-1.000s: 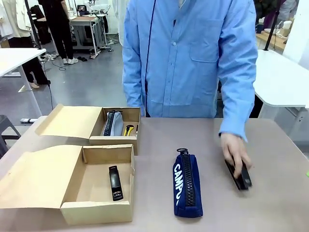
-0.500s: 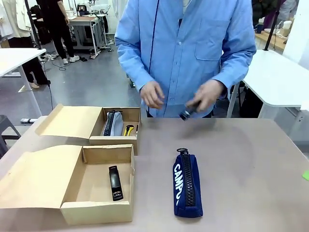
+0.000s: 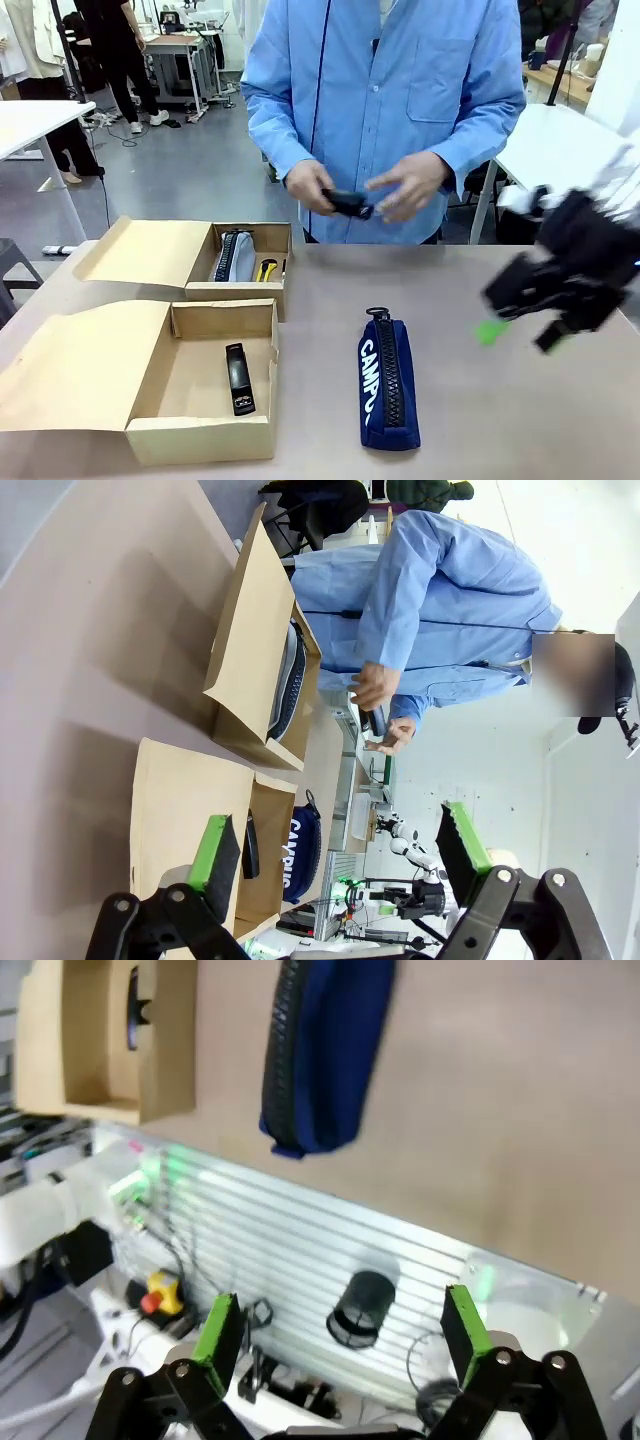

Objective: Place items inside the box.
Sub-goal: Pick up a Pencil pouch or Stapler and place it inside the Mailer Box closest to the robot.

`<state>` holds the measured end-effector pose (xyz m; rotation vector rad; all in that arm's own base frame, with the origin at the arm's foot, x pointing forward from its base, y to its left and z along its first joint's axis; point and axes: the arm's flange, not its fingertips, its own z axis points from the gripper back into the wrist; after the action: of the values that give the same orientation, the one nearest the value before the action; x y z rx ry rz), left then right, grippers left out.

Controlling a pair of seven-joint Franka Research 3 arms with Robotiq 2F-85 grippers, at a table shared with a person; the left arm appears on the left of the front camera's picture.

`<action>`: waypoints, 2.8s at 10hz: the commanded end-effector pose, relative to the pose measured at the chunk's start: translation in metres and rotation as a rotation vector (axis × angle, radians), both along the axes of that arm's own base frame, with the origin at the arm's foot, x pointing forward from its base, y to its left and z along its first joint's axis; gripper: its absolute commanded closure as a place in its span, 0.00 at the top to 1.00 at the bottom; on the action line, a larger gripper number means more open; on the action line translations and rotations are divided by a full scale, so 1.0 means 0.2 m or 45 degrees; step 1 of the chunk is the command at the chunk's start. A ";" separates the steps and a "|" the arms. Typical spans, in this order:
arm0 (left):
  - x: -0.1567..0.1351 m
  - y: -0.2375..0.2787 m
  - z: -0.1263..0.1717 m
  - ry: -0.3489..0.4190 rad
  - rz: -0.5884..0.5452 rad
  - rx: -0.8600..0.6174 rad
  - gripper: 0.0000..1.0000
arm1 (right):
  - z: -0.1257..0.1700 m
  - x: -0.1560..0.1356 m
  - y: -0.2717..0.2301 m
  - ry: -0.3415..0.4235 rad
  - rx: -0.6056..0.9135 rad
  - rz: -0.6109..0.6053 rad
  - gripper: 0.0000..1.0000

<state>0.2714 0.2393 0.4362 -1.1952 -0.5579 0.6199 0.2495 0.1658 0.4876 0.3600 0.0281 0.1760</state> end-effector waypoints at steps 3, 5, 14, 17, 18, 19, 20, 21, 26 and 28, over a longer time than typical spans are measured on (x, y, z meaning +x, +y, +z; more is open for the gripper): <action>0.00 0.00 0.00 -0.039 -0.001 -0.001 1.00 | -0.20 0.20 0.62 -0.058 -0.262 -0.113 1.00; 0.00 0.00 0.00 -0.039 -0.001 -0.001 1.00 | -0.32 0.27 0.77 -0.053 -0.348 -0.129 1.00; 0.00 0.00 0.00 -0.039 -0.001 -0.001 1.00 | -0.90 0.53 0.82 0.099 -0.538 -0.292 1.00; 0.00 0.00 0.00 -0.039 -0.001 -0.001 1.00 | -0.89 0.54 0.81 0.096 -0.536 -0.316 0.53; 0.00 0.00 0.00 -0.039 -0.001 -0.001 1.00 | -0.89 0.53 0.81 0.095 -0.528 -0.306 0.40; 0.00 0.00 0.00 -0.039 -0.001 -0.001 1.00 | -0.89 0.53 0.81 0.091 -0.530 -0.306 0.00; 0.00 0.00 0.00 -0.039 -0.001 -0.001 1.00 | -0.89 0.53 0.82 0.091 -0.530 -0.304 0.00; 0.00 0.00 0.00 -0.039 -0.001 -0.001 1.00 | -0.89 0.53 0.81 0.092 -0.532 -0.300 0.00; 0.00 0.00 0.00 -0.039 -0.001 -0.001 1.00 | -0.87 0.54 0.79 0.077 -0.560 -0.296 0.00; 0.00 0.00 0.00 -0.039 -0.001 -0.001 1.00 | -0.85 0.55 0.74 0.067 -0.565 -0.297 0.00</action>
<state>0.2714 0.2393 0.4363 -1.1951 -0.5580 0.6195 0.3583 0.3190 0.3159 -0.0390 0.1055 -0.0563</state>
